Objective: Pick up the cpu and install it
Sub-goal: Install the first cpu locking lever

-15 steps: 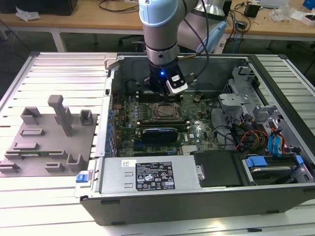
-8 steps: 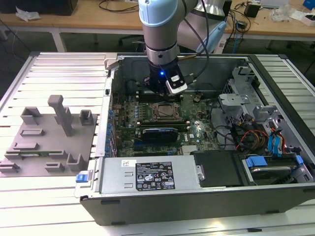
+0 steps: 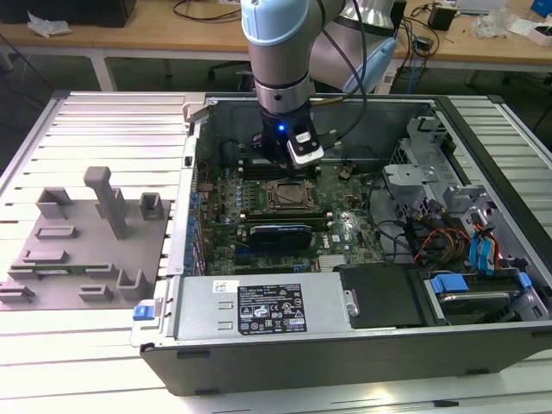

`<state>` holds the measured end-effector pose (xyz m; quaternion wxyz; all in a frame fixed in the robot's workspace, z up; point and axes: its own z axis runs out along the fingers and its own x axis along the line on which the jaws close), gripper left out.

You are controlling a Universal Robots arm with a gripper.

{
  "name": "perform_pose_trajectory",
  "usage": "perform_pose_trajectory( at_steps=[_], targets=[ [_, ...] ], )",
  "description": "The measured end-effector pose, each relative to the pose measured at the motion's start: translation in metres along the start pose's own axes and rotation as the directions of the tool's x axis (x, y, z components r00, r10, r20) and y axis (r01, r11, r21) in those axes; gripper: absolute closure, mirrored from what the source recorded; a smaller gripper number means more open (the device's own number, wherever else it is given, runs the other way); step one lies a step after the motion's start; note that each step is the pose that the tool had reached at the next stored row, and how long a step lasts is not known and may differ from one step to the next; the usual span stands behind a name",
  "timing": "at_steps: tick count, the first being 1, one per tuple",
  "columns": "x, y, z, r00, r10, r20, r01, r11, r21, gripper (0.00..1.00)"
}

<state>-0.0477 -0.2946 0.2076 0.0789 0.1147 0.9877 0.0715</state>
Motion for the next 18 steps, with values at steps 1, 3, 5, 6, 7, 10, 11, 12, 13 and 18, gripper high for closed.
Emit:
perform_pose_trajectory(
  at_steps=[1,3,5,6,7,10,11,12,13,18],
  targets=[
    [0.0004,0.0006,0.0000,1.0000,0.002,0.0003,-0.002,1.0000,0.0004,0.89],
    [0.0008,0.0019,0.0002,1.0000,0.005,0.0007,-0.005,1.0000,0.0006,0.89],
    [0.0011,0.0025,0.0002,1.0000,0.007,0.0010,-0.007,1.0000,0.0010,0.89],
    [0.0011,0.0025,0.0003,1.0000,0.009,0.0015,-0.009,1.0000,0.0011,0.89],
    [0.0012,0.0025,0.0006,0.9999,0.010,0.0027,-0.010,1.0000,0.0009,0.89],
    [0.0014,0.0022,0.0021,0.9999,0.012,0.0095,-0.012,0.9999,0.0008,0.89],
    [0.0014,0.0022,0.0026,0.9999,0.012,0.0114,-0.012,0.9999,0.0010,0.89],
    [0.0015,0.0021,0.0031,0.9998,0.013,0.0139,-0.013,0.9999,0.0015,0.89],
    [0.0016,0.0020,0.0036,0.9998,0.013,0.0160,-0.013,0.9999,0.0021,0.89],
    [0.0015,-0.0005,0.0059,0.9995,0.012,0.0295,-0.013,0.9999,0.0111,0.89]
  ],
)
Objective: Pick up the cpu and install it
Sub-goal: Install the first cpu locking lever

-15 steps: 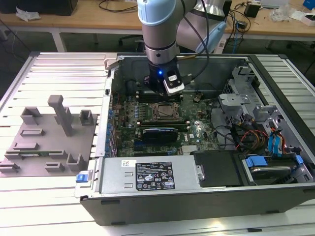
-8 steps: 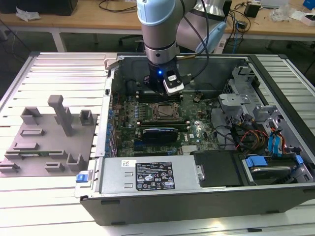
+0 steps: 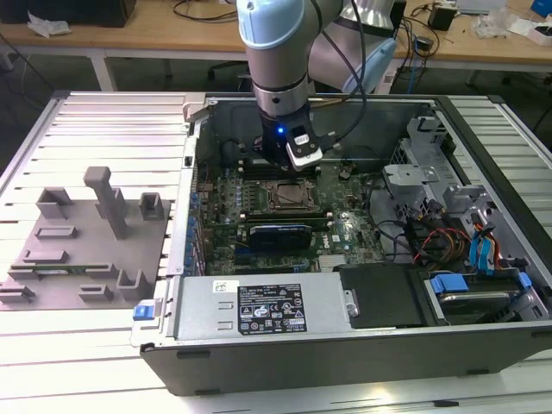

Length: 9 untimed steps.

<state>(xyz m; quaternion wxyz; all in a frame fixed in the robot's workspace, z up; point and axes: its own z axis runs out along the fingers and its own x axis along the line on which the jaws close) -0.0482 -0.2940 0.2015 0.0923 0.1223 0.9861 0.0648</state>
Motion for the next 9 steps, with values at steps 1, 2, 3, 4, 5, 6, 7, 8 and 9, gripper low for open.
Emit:
perform_pose_trajectory(
  at_steps=[1,2,3,4,5,6,7,8,9],
  targets=[
    [-0.0002,-0.0010,0.0001,1.0000,0.000,0.0016,0.000,1.0000,0.0014,0.89],
    [-0.0005,-0.0023,0.0003,1.0000,0.000,0.0035,0.000,1.0000,0.0034,0.89],
    [-0.0008,-0.0036,0.0007,1.0000,-0.001,0.0073,0.001,1.0000,0.0063,0.89],
    [-0.0008,-0.0036,0.0007,1.0000,-0.001,0.0073,0.001,1.0000,0.0064,0.89],
    [-0.0008,-0.0036,0.0006,1.0000,-0.001,0.0073,0.001,1.0000,0.0065,0.89],
    [-0.0008,-0.0036,0.0006,1.0000,-0.001,0.0073,0.001,1.0000,0.0064,0.89],
    [-0.0008,-0.0036,0.0007,1.0000,-0.001,0.0073,0.001,1.0000,0.0064,0.89],
    [-0.0009,-0.0036,-0.0002,1.0000,-0.001,0.0072,0.001,1.0000,0.0067,0.89],
    [-0.0012,-0.0033,-0.0021,1.0000,-0.001,0.0072,0.001,1.0000,0.0066,0.89]
  ],
)
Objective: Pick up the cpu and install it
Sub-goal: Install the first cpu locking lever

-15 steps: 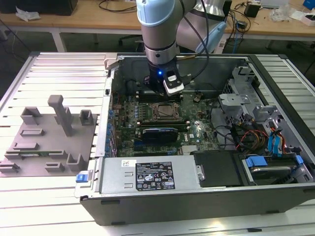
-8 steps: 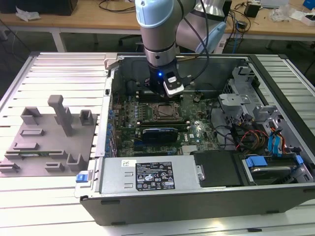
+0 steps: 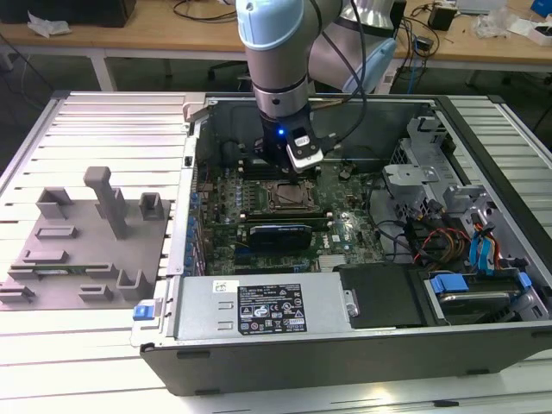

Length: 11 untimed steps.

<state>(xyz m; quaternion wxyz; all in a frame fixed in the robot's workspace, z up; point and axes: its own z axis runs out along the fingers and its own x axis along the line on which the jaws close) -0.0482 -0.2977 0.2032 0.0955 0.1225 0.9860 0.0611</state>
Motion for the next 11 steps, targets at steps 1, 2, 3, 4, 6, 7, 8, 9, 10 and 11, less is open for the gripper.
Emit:
perform_pose_trajectory(
  at_steps=[1,2,3,4,6,7,8,9,10,11],
  targets=[
    [-0.0004,0.0004,-0.0023,1.0000,0.000,0.0002,0.000,1.0000,-0.0003,0.89],
    [-0.0009,0.0008,-0.0046,1.0000,0.000,0.0002,0.000,1.0000,-0.0003,0.89],
    [-0.0013,0.0012,-0.0074,1.0000,0.000,0.0002,0.000,1.0000,-0.0004,0.89],
    [-0.0015,0.0013,-0.0081,1.0000,0.000,0.0001,0.000,1.0000,-0.0002,0.89],
    [-0.0013,0.0021,-0.0085,1.0000,0.000,0.0001,0.000,1.0000,-0.0001,0.89],
    [-0.0010,0.0028,-0.0084,1.0000,0.000,0.0002,0.000,1.0000,-0.0001,0.89],
    [-0.0005,0.0037,-0.0084,1.0000,0.000,0.0001,0.000,1.0000,-0.0001,0.89],
    [0.0000,0.0045,-0.0083,1.0000,0.000,0.0002,0.000,1.0000,-0.0001,0.89],
    [0.0006,0.0053,-0.0083,1.0000,0.000,0.0002,0.000,1.0000,-0.0001,0.89],
    [0.0010,0.0058,-0.0083,1.0000,0.001,0.0002,-0.001,1.0000,-0.0001,0.89]
  ],
)
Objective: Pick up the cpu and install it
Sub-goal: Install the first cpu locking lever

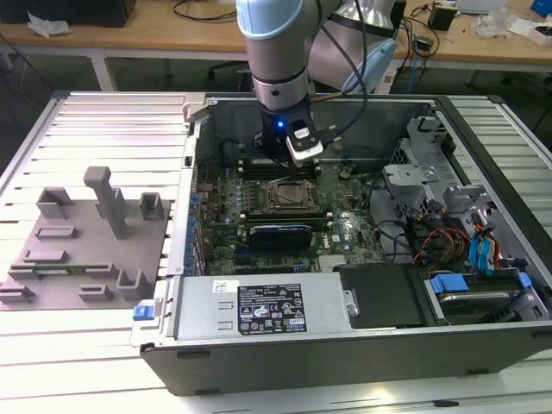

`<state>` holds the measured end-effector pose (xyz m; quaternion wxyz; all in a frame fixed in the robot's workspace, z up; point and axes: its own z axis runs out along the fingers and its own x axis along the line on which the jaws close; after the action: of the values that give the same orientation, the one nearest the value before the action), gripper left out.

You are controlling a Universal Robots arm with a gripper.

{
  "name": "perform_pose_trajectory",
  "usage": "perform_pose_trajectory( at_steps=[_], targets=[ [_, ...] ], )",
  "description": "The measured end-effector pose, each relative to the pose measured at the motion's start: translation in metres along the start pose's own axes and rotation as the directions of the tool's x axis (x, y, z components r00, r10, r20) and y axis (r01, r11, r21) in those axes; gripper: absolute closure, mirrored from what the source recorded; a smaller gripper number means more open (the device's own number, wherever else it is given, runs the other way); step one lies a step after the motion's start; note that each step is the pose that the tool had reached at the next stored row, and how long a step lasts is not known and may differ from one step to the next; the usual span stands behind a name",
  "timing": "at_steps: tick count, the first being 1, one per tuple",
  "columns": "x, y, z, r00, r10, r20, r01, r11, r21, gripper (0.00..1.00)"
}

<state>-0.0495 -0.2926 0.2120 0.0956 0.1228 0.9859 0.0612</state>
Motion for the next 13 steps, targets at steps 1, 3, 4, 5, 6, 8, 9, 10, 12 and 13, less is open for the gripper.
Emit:
perform_pose_trajectory(
  at_steps=[1,3,4,5,6,8,9,10,12,13],
  targets=[
    [0.0004,0.0004,0.0000,1.0000,0.000,0.0001,0.000,1.0000,0.0001,0.89],
    [0.0009,0.0007,-0.0001,1.0000,0.001,0.0000,-0.001,1.0000,-0.0007,0.89],
    [0.0012,0.0007,-0.0001,1.0000,0.002,-0.0001,-0.002,1.0000,-0.0028,0.89],
    [0.0015,0.0007,-0.0002,1.0000,0.003,-0.0001,-0.003,1.0000,-0.0051,0.89],
    [0.0021,0.0006,-0.0003,1.0000,0.004,-0.0001,-0.004,1.0000,-0.0069,0.89],
    [0.0042,0.0001,-0.0007,1.0000,0.005,0.0007,-0.005,0.9999,-0.0094,0.89],
    [0.0054,-0.0001,-0.0009,1.0000,0.006,0.0013,-0.006,0.9999,-0.0097,0.89],
    [0.0065,-0.0004,-0.0009,1.0000,0.007,0.0020,-0.007,0.9999,-0.0101,0.89],
    [0.0084,-0.0010,-0.0006,1.0000,0.007,0.0029,-0.007,0.9999,-0.0101,0.89],
    [0.0097,-0.0014,0.0002,1.0000,0.007,0.0034,-0.007,0.9999,-0.0100,0.89]
  ],
)
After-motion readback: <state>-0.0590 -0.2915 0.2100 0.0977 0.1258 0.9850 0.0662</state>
